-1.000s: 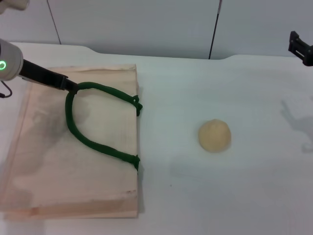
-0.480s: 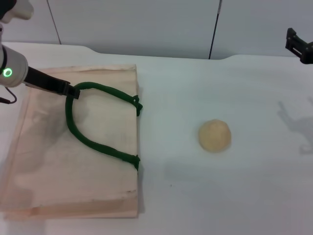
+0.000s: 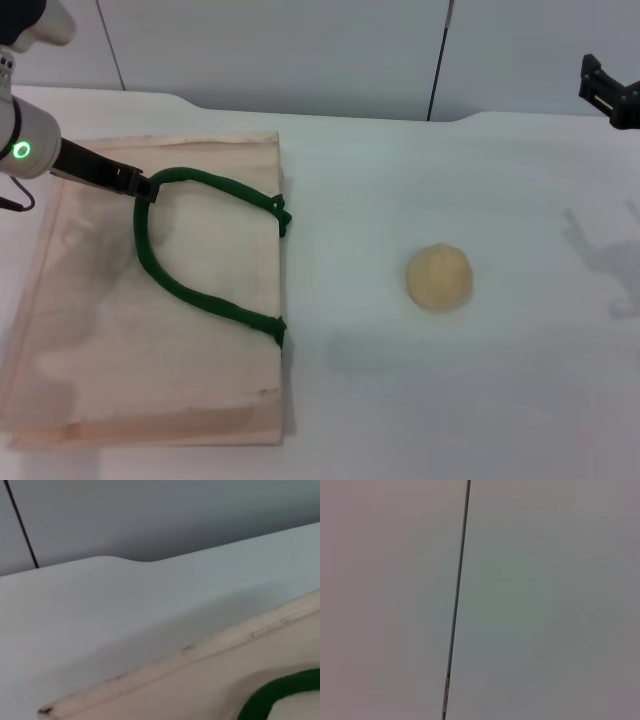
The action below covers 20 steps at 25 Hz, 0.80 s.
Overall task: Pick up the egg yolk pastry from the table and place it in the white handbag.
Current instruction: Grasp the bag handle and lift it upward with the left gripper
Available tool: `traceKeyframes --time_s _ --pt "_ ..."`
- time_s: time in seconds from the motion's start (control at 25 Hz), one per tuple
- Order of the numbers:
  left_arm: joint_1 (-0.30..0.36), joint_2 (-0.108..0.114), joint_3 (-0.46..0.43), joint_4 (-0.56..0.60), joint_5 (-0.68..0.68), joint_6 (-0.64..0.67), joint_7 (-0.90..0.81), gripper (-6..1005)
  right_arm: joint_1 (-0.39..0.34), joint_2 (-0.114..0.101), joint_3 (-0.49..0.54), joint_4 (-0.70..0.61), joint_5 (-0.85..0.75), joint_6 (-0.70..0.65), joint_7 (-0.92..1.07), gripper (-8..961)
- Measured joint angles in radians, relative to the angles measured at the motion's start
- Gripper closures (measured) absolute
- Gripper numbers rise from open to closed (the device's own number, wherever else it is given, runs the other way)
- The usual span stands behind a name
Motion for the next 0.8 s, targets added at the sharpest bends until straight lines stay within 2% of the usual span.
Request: traceKeyframes --time_s 0.4,0.8 --pt "-0.042 -0.005 0.002 -0.087 -0.011 0.039 0.021 533 -0.001 0.0 -0.001 0.002 0.0 0.001 -0.001 102" --pt "-0.043 -0.005 0.002 -0.095 -0.011 0.043 0.02 540 -0.013 0.0 -0.001 0.011 0.0 0.001 -0.001 101"
